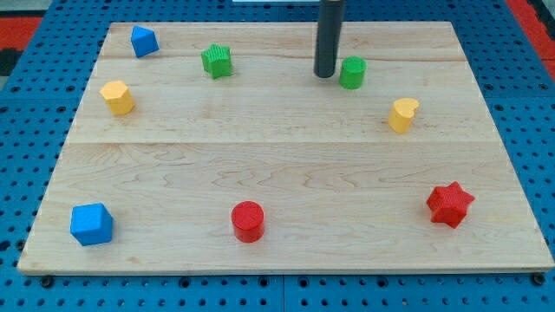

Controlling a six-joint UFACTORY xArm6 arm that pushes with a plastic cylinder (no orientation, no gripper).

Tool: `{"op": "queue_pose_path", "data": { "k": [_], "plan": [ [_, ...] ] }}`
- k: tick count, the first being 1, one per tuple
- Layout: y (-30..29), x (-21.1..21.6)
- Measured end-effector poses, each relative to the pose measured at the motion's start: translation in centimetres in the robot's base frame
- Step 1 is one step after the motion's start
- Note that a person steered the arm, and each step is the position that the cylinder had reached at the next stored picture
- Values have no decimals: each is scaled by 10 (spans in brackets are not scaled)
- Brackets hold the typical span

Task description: Move the green circle towards center of the board

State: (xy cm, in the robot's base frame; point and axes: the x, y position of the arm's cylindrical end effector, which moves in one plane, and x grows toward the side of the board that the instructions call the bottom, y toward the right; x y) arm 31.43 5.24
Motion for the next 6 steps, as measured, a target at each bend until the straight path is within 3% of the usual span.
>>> {"op": "queue_pose_path", "data": {
  "k": [1, 2, 3, 5, 6],
  "plan": [
    [6, -42],
    [81, -57],
    [78, -17],
    [-47, 14],
    [-51, -26]
  ]
}}
